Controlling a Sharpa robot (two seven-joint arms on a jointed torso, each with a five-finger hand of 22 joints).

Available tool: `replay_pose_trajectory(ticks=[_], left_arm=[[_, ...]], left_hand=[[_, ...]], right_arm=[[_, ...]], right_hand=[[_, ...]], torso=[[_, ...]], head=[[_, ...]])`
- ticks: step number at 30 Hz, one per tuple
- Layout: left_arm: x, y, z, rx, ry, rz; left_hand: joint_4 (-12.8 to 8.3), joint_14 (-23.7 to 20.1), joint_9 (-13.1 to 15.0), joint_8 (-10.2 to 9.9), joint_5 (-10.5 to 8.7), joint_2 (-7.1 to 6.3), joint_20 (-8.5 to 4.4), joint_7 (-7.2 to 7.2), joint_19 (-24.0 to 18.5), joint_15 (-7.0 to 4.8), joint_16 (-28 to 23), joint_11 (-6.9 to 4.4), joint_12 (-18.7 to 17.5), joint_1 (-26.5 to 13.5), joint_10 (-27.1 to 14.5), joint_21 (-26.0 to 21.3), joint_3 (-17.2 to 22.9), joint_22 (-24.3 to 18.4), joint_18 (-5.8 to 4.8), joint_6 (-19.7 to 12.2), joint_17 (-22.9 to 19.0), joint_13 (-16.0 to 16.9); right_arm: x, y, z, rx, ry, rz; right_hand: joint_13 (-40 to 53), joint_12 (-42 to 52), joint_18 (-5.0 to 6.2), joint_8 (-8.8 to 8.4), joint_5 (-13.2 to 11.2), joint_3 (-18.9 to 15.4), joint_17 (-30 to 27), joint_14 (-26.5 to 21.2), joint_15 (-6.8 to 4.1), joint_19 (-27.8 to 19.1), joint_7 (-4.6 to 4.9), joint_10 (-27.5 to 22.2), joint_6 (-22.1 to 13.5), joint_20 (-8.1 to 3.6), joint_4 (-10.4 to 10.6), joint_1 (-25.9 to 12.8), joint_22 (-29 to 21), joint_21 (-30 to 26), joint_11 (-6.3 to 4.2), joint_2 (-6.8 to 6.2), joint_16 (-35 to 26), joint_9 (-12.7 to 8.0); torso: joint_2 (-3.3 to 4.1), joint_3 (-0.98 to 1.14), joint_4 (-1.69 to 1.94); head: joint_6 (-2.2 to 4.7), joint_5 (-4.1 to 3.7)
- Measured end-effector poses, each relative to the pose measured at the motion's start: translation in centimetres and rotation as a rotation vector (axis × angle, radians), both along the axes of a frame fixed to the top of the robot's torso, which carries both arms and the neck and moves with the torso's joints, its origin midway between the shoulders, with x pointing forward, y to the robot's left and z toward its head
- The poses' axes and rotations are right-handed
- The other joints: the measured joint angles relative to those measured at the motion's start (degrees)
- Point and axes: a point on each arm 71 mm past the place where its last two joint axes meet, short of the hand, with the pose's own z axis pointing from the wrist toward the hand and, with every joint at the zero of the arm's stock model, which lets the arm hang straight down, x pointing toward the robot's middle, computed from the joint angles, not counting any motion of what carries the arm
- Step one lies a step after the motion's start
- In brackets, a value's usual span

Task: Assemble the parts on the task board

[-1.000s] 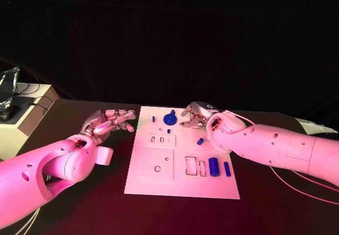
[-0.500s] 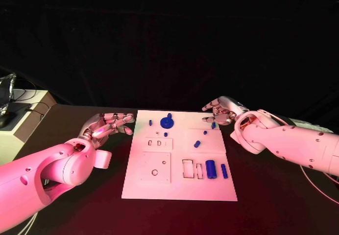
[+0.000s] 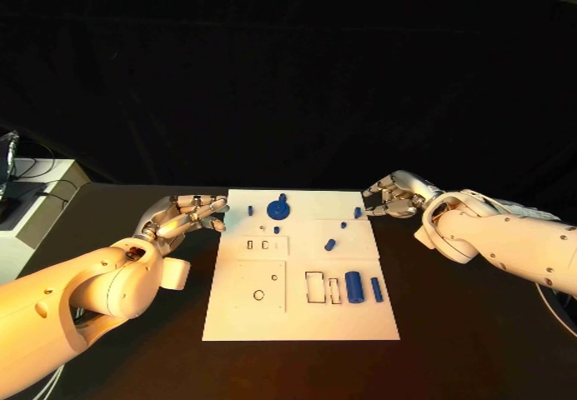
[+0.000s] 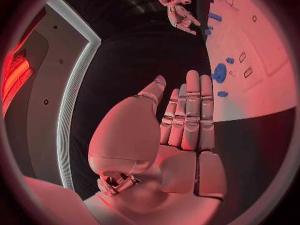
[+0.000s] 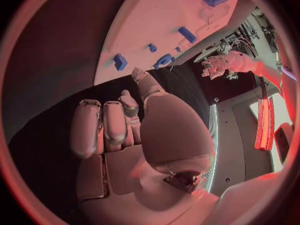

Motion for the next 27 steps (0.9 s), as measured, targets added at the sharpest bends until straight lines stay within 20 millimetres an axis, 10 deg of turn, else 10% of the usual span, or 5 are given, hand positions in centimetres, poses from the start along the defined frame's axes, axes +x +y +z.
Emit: replay_pose_trajectory(ticks=[27], left_arm=[[0.0, 0.1, -0.2, 0.000, 0.004, 0.000]], left_hand=[[0.23, 0.00, 0.00, 0.00, 0.00, 0.00, 0.00, 0.00, 0.00, 0.00, 0.00, 0.01, 0.00, 0.00, -0.01, 0.00, 0.23, -0.11, 0.00, 0.00, 0.01, 0.00]], right_arm=[[1.4, 0.7, -2.4, -0.009, 0.063, -0.036]], right_hand=[[0.23, 0.00, 0.00, 0.00, 0.00, 0.00, 0.05, 0.00, 0.00, 0.00, -0.07, 0.19, 0.34, 0.00, 0.00, 0.00, 0.04, 0.00, 0.19, 0.00, 0.00, -0.02]], torso=[[0.04, -0.13, 0.16]], head=[[-1.07, 0.57]])
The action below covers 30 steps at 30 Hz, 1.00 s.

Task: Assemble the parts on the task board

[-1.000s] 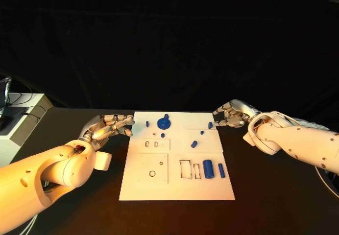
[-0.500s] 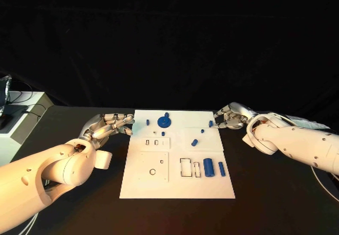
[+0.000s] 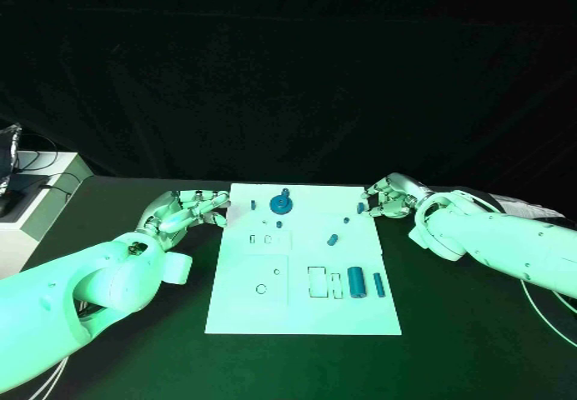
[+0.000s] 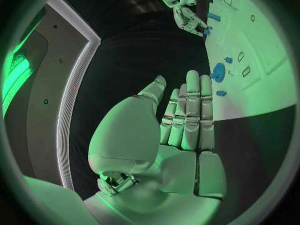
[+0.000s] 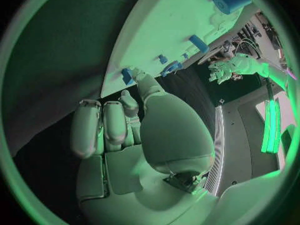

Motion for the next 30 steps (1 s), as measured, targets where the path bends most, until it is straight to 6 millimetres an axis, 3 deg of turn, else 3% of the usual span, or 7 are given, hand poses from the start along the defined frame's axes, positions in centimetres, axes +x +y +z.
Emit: replay_pose_trajectory(ticks=[9, 18, 30], left_arm=[[-0.02, 0.04, 0.00, 0.001, 0.000, 0.000], [-0.03, 0.06, 0.00, 0.001, 0.001, 0.001], [-0.03, 0.10, 0.00, 0.001, 0.001, 0.001]], left_hand=[[0.00, 0.00, 0.00, 0.00, 0.00, 0.00, 0.00, 0.00, 0.00, 0.00, 0.00, 0.20, 0.00, 0.00, -0.23, 0.00, 0.00, 0.00, 0.00, 0.00, 0.00, 0.00], [0.00, 0.00, 0.00, 0.00, 0.00, 0.00, 0.00, 0.00, 0.00, 0.00, 0.00, 0.20, 0.00, 0.00, -0.23, 0.00, 0.00, 0.00, 0.00, 0.00, 0.00, 0.00], [0.00, 0.00, 0.00, 0.00, 0.00, 0.00, 0.00, 0.00, 0.00, 0.00, 0.00, 0.20, 0.00, 0.00, -0.23, 0.00, 0.00, 0.01, 0.00, 0.00, 0.01, 0.00]], right_arm=[[0.22, 0.00, -0.39, 0.000, 0.015, -0.011], [0.37, 0.49, -0.60, 0.001, 0.024, -0.006], [0.40, 0.64, -0.77, -0.001, 0.036, -0.002]], right_hand=[[0.09, 0.00, 0.00, 0.00, 0.01, 0.00, 0.05, 0.00, 0.00, 0.00, -0.10, 0.31, 0.26, 0.00, 0.00, -0.02, -0.01, 0.00, -0.11, 0.48, 0.00, 0.00], [0.27, 0.00, 0.00, 0.00, 0.02, 0.19, 0.05, 0.00, 0.00, 0.00, -0.07, 0.44, 0.85, 0.00, -0.19, -0.47, -0.01, 0.00, -0.03, 1.39, 0.00, 0.00], [0.87, 0.25, 0.00, -0.06, 0.02, 2.14, 0.18, 0.00, -0.42, 0.01, -1.38, 0.98, 3.02, -0.43, -1.37, -0.97, -0.02, 0.00, -0.77, 3.31, 0.00, -0.09]], torso=[[-0.05, -0.03, 0.19], [-0.05, -0.01, 0.15], [-0.07, 0.02, 0.15]], head=[[-0.14, 0.27], [-0.20, 0.27], [-0.16, 0.37]])
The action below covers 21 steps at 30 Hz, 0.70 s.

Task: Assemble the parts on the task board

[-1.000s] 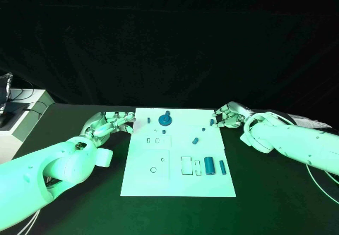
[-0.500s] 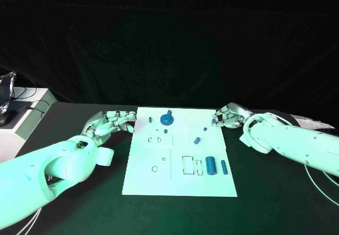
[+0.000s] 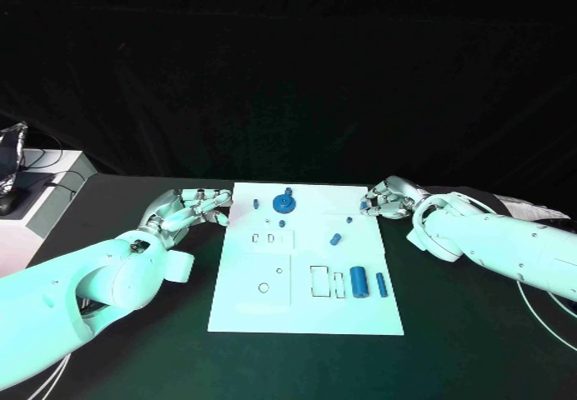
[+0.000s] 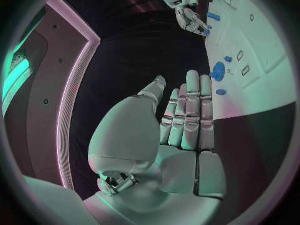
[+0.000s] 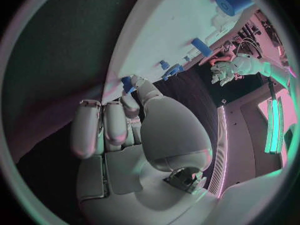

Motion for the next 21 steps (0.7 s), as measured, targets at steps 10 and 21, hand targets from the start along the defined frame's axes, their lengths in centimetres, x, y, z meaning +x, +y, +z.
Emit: replay_pose_trajectory(ticks=[10, 21], left_arm=[[0.01, 0.01, -0.01, 0.000, 0.000, 0.000], [0.02, 0.02, -0.02, 0.000, 0.000, 0.001]], left_hand=[[-0.16, 0.00, 0.00, 0.00, 0.00, 0.00, 0.00, 0.00, 0.00, 0.00, 0.00, 0.00, 0.00, 0.00, 0.00, 0.00, 0.16, -0.13, 0.00, 0.00, 0.06, 0.00], [-0.14, 0.00, 0.00, 0.00, 0.00, 0.00, 0.00, 0.00, 0.00, 0.00, 0.00, 0.00, 0.00, 0.00, 0.00, 0.00, 0.18, -0.13, 0.00, 0.00, 0.06, 0.00]], right_arm=[[0.07, 0.07, 0.09, 0.000, -0.002, 0.000], [-0.18, 0.49, 0.17, 0.006, -0.040, -0.006]], right_hand=[[0.64, 0.28, 0.00, 0.31, -0.92, 2.04, 0.10, 0.19, -0.63, -0.02, -1.45, 0.67, 1.80, -0.43, -0.30, -0.77, -0.01, 0.00, -0.67, 1.47, -0.23, -0.01], [1.60, 0.89, 0.01, 0.72, -0.65, 2.35, 0.45, 0.19, -1.04, -0.11, -2.23, 1.59, 2.59, -1.11, -0.18, -0.94, -0.01, 0.23, -1.59, 2.40, -0.23, 0.07]], torso=[[0.03, 0.04, -0.02], [0.02, 0.01, 0.02]], head=[[0.04, -0.05], [-0.09, -0.03]])
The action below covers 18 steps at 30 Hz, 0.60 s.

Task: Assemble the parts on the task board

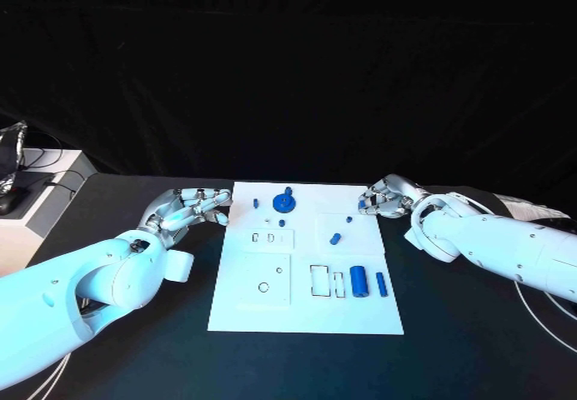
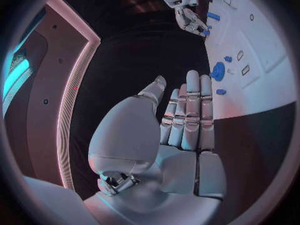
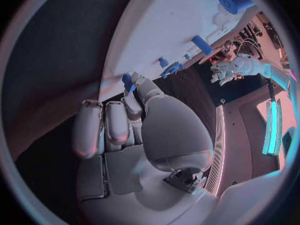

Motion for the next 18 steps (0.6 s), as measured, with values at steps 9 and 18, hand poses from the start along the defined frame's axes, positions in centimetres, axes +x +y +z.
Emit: replay_pose_trajectory(ticks=[9, 18], left_arm=[[0.0, 0.1, 0.0, 0.001, 0.000, 0.002], [0.0, 0.0, 0.0, 0.001, 0.000, 0.001]], left_hand=[[0.14, 0.00, 0.00, 0.00, 0.00, 0.00, 0.00, 0.00, 0.00, 0.00, 0.00, 0.00, 0.00, 0.00, 0.00, 0.00, 0.14, 0.00, 0.00, 0.00, 0.00, 0.00], [0.15, 0.00, 0.00, 0.00, 0.00, 0.00, 0.00, 0.00, 0.00, 0.00, 0.00, 0.00, 0.00, 0.00, 0.00, 0.00, 0.14, -0.06, 0.00, 0.00, -0.01, 0.00]], right_arm=[[-0.2, 2.0, 2.4, 0.019, -0.083, 0.021], [-1.2, 6.5, 3.9, 0.048, -0.113, 0.078]], right_hand=[[0.92, 0.00, 0.00, -0.12, 0.00, 0.00, 0.33, 0.20, -0.20, 0.21, -0.27, 0.42, 0.27, -0.21, 0.00, -0.12, 0.00, 0.00, 0.00, 0.14, 0.00, 0.00], [0.99, -0.26, 0.00, -0.34, 0.00, -0.30, 0.33, 0.21, -0.20, 0.21, -0.30, 0.43, 0.30, -0.21, 0.22, -0.07, 0.04, 0.00, 0.02, 0.21, -0.22, 0.01]], torso=[[-0.10, -0.04, -0.04], [-0.09, -0.07, -0.10]], head=[[0.10, 0.27], [0.21, 0.31]])
